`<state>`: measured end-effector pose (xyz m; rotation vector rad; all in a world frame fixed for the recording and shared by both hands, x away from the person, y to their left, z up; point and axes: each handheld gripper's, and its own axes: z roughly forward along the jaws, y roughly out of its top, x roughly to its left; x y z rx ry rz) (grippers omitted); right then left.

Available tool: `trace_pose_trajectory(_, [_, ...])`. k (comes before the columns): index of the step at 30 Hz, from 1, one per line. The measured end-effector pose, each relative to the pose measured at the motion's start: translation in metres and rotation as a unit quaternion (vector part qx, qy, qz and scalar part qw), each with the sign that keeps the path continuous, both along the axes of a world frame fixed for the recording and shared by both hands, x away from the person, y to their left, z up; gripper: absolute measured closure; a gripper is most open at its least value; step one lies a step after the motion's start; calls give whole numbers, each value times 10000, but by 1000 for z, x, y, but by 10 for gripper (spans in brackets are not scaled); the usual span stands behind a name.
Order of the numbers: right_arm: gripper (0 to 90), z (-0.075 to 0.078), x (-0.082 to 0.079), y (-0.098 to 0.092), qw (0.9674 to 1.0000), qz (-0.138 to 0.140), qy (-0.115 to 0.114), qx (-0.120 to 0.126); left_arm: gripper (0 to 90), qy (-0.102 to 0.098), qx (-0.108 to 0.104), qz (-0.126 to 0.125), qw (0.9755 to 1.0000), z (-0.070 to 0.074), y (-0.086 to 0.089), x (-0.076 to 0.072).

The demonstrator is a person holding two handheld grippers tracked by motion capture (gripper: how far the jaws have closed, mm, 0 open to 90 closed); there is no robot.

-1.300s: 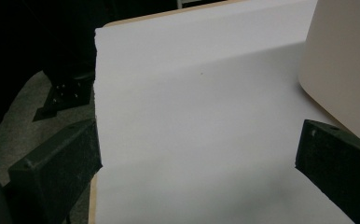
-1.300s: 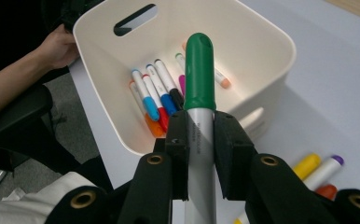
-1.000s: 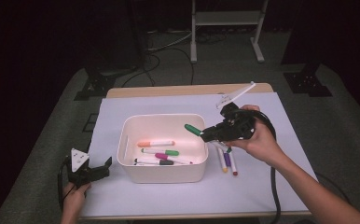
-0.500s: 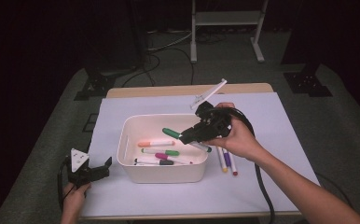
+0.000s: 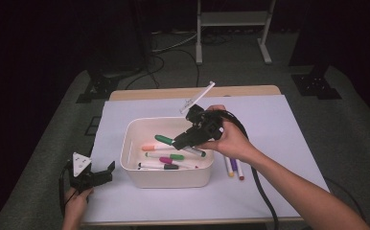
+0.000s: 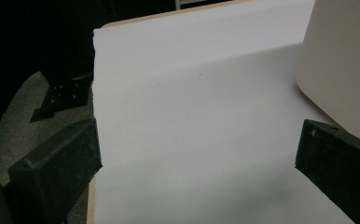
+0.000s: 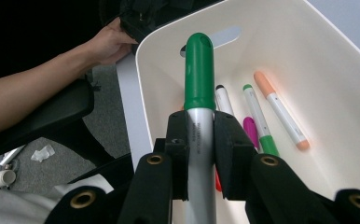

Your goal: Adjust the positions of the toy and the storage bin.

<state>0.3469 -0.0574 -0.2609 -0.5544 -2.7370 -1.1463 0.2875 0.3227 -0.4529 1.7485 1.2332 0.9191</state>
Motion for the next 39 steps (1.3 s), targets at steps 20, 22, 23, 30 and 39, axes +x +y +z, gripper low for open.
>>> trace_pose_trajectory(20, [758,-17,8,38,9993,291,43,-237,0,-14,-25,-17,10000,0,0,0])
trace_pose_trajectory(22, [758,-20,10,40,9992,297,61,-246,0,-20,-27,-18,10000,0,0,0])
trace_pose_trajectory(23, [758,-21,11,41,9992,307,60,-244,0,-20,-27,-20,10000,0,0,0])
trace_pose_trajectory(30, [757,-32,16,47,9989,321,152,-300,0,-17,-23,-21,10000,0,0,0])
trace_pose_trajectory(39, [758,-45,19,57,9983,425,240,-319,0,-24,-27,-34,10000,0,0,0])
